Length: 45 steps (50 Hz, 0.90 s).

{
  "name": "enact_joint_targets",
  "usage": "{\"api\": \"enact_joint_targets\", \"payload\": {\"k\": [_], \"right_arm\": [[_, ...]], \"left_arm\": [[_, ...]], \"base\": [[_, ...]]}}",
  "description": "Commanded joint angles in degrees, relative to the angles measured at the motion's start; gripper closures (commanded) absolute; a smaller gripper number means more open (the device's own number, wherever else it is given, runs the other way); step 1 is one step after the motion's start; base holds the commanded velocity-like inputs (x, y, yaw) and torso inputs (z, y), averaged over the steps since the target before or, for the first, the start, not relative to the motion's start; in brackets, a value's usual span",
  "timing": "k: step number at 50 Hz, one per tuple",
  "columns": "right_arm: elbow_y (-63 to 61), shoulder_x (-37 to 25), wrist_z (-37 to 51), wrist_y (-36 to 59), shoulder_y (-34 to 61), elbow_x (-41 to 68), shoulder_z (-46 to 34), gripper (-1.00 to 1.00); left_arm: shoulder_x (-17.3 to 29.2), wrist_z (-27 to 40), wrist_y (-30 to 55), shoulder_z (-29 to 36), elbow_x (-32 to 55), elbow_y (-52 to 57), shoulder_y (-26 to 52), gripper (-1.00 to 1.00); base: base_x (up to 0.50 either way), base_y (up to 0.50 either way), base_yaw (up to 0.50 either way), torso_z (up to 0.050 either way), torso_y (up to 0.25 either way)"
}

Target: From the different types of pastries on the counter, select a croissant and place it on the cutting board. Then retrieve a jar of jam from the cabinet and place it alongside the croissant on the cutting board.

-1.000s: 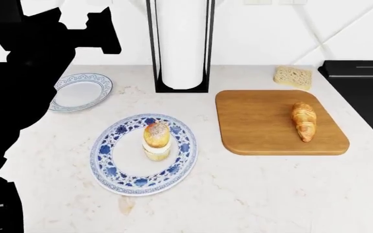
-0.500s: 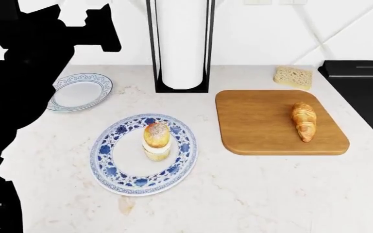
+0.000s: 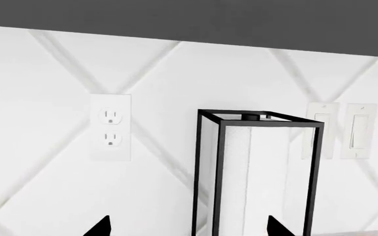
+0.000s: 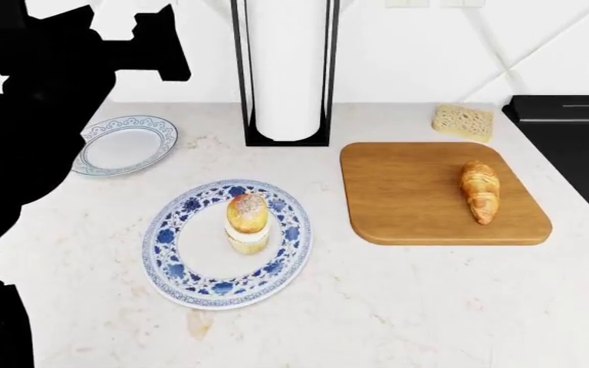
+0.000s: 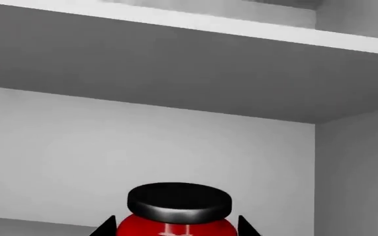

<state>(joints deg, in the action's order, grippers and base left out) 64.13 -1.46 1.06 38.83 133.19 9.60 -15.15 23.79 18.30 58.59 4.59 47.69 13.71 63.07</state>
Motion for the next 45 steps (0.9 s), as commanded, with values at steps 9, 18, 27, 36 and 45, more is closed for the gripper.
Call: {"api": "enact_joint_targets", "payload": {"k": [9,18,27,36,45], "right_arm": [[-29.0,-2.7,-0.8,21.1,-3.5,0.0,-1.6,1.00],[-35.7,-4.3,-0.6,25.7,-6.3,0.7,-2.1,1.00],[-50.4,-7.3,0.2,35.5,-11.4,2.4,-1.6,1.00],[-73.6,-12.5,2.1,51.1,-18.6,7.4,2.4,1.00],[-80.7,-26.1,42.7,50.9,-27.0,61.1,6.8,1.00]], "left_arm": [[0.1,1.4,1.7,-0.6,1.8,1.8,0.7,-1.00],[0.1,1.6,1.6,-0.5,2.0,1.8,0.8,-1.00],[0.2,1.4,1.1,-0.2,1.8,1.3,0.7,-1.00],[-0.1,0.9,-0.2,0.6,0.9,0.1,0.0,-1.00],[-0.3,0.7,-0.9,1.4,0.4,0.0,-0.3,-1.00]], "base": [[-0.24,0.00,0.00,0.000,0.000],[-0.50,0.00,0.00,0.000,0.000],[-0.22,0.00,0.00,0.000,0.000],[0.00,0.00,0.00,0.000,0.000],[0.00,0.00,0.00,0.000,0.000]]}}
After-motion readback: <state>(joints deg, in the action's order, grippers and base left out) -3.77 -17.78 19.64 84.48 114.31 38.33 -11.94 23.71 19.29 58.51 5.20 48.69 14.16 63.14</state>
